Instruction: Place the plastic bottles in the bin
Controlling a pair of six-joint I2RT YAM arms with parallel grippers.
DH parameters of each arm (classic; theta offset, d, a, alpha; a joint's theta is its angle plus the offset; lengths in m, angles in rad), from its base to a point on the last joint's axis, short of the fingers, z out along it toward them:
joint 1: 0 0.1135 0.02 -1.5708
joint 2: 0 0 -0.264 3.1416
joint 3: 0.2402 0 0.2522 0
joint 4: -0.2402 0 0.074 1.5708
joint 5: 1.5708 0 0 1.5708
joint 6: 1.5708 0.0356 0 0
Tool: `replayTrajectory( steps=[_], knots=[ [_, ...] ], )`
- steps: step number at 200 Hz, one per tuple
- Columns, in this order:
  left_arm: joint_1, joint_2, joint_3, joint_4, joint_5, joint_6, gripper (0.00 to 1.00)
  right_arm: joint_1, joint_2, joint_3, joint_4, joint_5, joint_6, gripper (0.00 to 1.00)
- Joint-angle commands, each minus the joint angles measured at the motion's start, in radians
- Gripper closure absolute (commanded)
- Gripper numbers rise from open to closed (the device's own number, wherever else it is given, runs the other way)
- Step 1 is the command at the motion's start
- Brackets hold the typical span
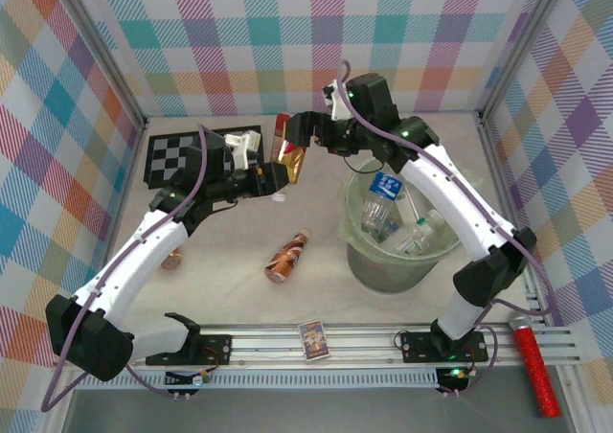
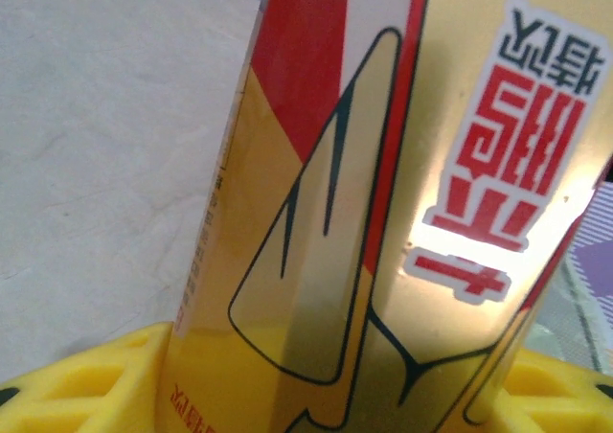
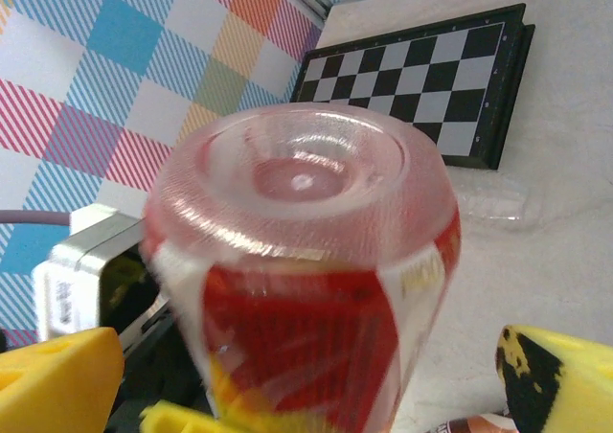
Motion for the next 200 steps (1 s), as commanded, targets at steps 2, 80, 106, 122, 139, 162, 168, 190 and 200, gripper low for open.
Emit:
replayTrajectory(
  steps=[2,80,106,122,139,162,168,190,200],
  knots=[
    [-0.015,-0.021,-0.003,0.077,0.052,-0.023,0.41,0.012,0.029,0.037,0.008,-0.005,-0.013,0.02],
    [-0.023,-0.004,-0.023,0.092,0.058,-0.014,0.36,0.017,0.067,0.065,0.015,0.018,-0.009,0.31],
    [-0.023,0.008,-0.032,0.087,0.043,0.001,0.26,0.014,0.068,0.097,-0.005,0.059,-0.024,0.35],
    [-0.023,0.014,-0.042,0.095,0.037,0.000,0.12,0.005,0.077,0.134,-0.027,0.070,-0.039,0.36],
    [-0.022,0.006,-0.053,0.101,0.029,0.004,0.04,-0.011,0.079,0.181,-0.049,0.074,-0.053,0.37],
    [-0.021,-0.012,-0.059,0.077,0.007,0.031,0.01,-0.047,0.062,0.263,-0.129,0.108,-0.091,0.37],
    [-0.021,-0.014,-0.060,0.068,0.002,0.040,0.00,-0.057,0.048,0.278,-0.149,0.118,-0.099,0.37],
    [-0.020,0.004,-0.055,0.034,-0.010,0.071,0.00,-0.109,-0.018,0.323,-0.246,0.148,-0.127,0.39],
    [-0.020,0.023,-0.056,0.028,-0.007,0.076,0.01,-0.131,-0.051,0.338,-0.306,0.171,-0.142,0.39]
  ],
)
